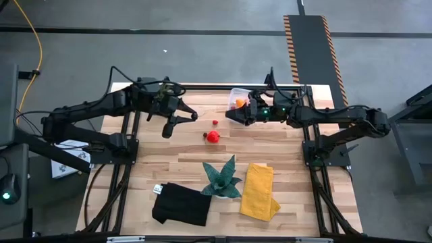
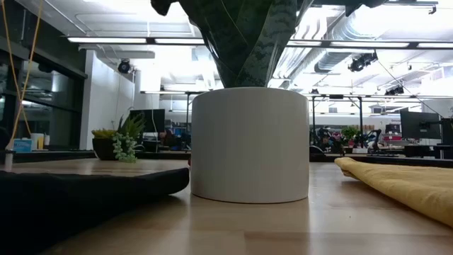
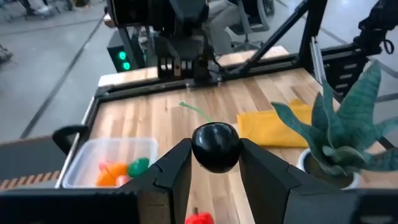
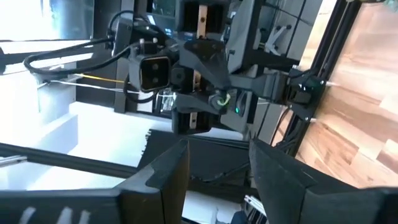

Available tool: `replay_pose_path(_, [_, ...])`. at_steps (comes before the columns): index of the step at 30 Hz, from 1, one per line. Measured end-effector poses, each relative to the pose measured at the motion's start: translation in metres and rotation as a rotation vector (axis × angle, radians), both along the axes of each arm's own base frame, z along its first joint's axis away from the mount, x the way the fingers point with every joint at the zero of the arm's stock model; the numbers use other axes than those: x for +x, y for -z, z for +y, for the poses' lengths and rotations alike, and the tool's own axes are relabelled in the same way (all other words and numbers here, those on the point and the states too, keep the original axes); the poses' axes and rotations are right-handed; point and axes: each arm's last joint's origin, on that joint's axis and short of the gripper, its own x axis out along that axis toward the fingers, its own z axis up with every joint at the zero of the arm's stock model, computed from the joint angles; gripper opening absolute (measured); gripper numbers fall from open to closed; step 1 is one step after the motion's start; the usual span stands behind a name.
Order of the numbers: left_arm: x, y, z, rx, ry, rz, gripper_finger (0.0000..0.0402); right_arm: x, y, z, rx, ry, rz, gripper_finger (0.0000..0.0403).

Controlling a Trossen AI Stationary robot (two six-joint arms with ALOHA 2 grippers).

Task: Pick and placing Produce into tupperware
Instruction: Put the black cherry into the transparent container

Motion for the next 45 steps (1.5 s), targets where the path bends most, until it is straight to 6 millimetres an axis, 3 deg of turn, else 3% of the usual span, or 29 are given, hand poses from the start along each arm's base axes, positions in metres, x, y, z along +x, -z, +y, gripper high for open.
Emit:
replay_pose_path(13, [0.017, 0.004, 0.0, 0.018, 0.029, -0.018, 0.0122, 0.002, 0.002, 0.003, 0.027, -0.004, 0.005, 0.016])
replay_pose_path(28, [0.022, 0.007, 0.002, 0.007, 0.042, -0.018, 0.0122, 0.013, 0.012, 0.002, 0.021, -0.02, 0.019, 0.016])
replay_pose_path(38, [0.023, 0.004, 0.002, 0.019, 0.044, -0.048, 0.0122, 0.013, 0.011, 0.002, 0.019, -0.02, 0.007, 0.0109])
replay_pose_path(45, [0.026, 0.004, 0.003, 0.025, 0.044, -0.068, 0.0122, 0.013, 0.012, 0.002, 0.033, -0.021, 0.012, 0.0103])
